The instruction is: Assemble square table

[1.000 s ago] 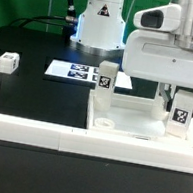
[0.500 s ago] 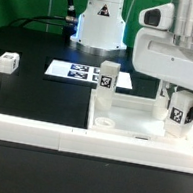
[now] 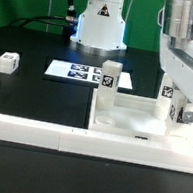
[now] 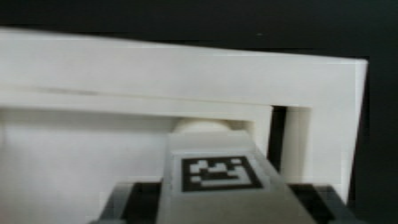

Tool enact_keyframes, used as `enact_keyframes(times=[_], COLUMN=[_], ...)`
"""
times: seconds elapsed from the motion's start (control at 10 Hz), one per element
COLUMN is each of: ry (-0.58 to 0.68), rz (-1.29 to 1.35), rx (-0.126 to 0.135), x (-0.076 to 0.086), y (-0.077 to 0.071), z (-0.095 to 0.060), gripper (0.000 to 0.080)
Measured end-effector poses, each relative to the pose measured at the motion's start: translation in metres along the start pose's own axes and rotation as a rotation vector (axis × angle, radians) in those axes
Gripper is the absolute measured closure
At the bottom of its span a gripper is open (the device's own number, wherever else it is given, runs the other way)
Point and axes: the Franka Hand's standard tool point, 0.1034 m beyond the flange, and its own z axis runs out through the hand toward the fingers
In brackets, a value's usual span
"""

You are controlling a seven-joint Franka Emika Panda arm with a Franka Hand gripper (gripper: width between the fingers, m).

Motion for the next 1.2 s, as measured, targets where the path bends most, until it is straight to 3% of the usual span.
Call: enact_keyframes(times=[0.2,0.3,0.4,0.5,0.6,0.7,1.1,1.2], ry=[0.001,0.0,0.004,0.021,0.03,0.03,0.031,0.059], rz=[0.056,0.014,-0.024,-0.225,-0.376,-0.412,-0.712,-0.936], rx=[0.0,0.0,0.0,-0.004,-0.006,-0.006,-0.011,-0.022], x=[0.0,-0.0001,-0.0003,-0.0014,-0.0019,-0.001,-0.0009,-0.0037], y=[0.0002,0.0002,0.0003,0.0003,-0.0012,-0.0011,-0.0012,-0.001], z=[0.0005,0.0005,0.0006,0.0006,-0.0005,-0.0003,-0.0004,-0.0023], gripper=[0.0512,0.044,0.044,0.0238,0.0238,0.0169,0.0151,0.0151])
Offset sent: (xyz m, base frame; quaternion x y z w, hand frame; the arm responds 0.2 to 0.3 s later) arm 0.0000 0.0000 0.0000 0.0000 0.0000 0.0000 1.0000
